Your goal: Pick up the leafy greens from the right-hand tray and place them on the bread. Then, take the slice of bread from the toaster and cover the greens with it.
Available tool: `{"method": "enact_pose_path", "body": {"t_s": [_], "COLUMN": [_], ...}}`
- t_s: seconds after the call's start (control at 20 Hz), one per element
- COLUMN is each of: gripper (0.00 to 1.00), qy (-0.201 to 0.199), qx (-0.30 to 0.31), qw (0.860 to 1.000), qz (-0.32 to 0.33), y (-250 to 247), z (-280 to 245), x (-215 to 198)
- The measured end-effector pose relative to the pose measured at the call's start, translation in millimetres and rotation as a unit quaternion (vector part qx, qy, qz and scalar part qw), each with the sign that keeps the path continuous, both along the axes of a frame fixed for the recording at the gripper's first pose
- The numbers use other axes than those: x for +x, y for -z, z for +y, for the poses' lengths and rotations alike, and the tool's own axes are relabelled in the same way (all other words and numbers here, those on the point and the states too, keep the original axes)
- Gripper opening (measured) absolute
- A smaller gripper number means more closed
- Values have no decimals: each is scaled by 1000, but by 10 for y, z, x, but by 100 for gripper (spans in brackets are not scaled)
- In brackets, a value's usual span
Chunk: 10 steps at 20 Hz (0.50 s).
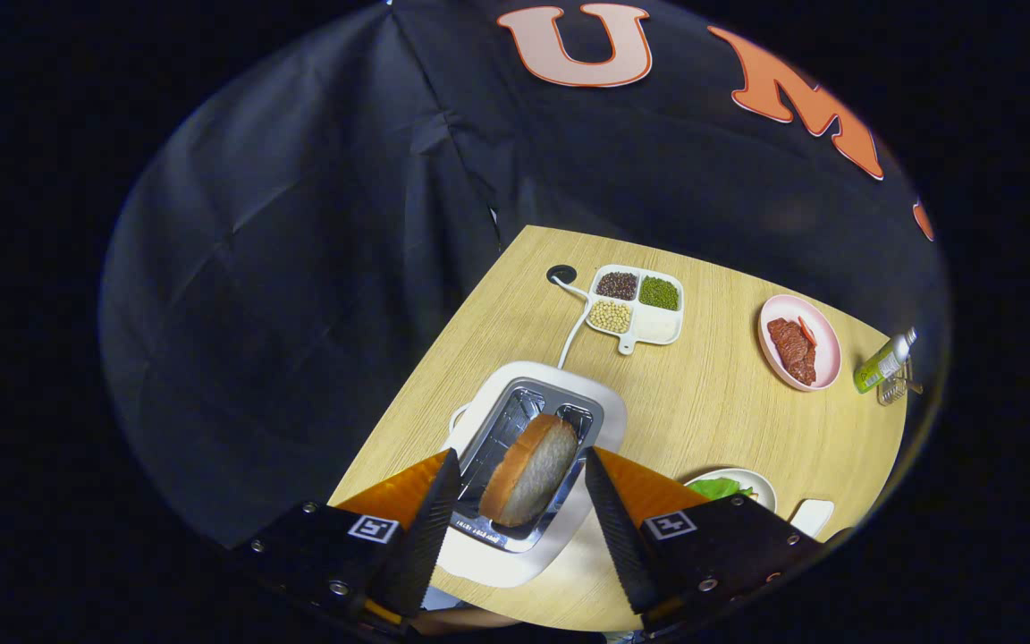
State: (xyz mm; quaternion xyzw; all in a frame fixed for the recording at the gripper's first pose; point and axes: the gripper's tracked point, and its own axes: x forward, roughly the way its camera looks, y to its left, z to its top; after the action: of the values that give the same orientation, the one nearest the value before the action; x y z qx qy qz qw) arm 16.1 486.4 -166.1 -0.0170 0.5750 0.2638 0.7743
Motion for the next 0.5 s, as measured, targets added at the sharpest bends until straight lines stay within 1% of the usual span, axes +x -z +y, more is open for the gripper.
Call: {"method": "enact_pose_path", "body": {"t_s": [0.05,0.1,0.15,0.2,0.25,0.3,0.35,0.4,0.45,0.5], "gripper": [81,74,71,63,59,51,45,40,37,29], "qy": [0,-2,-4,-3,-2,-1,3,14,31,50], "qx": [-3,-8,-13,-15,-16,-16,-12,-3,8,16], "qw": [1000,1000,1000,1000,999,999,999,999,998,997], "qz": [7,16,21,27,31,33,37,41,46,50], "y": [55,119,172,208,249,275,276,285,283,273], "z": [20,10,1,-4,3,-9,-19,-9,-17,-34], "x": [-9,-33,-49,-67,-88,-98,-98,-120,-101,-78]}}
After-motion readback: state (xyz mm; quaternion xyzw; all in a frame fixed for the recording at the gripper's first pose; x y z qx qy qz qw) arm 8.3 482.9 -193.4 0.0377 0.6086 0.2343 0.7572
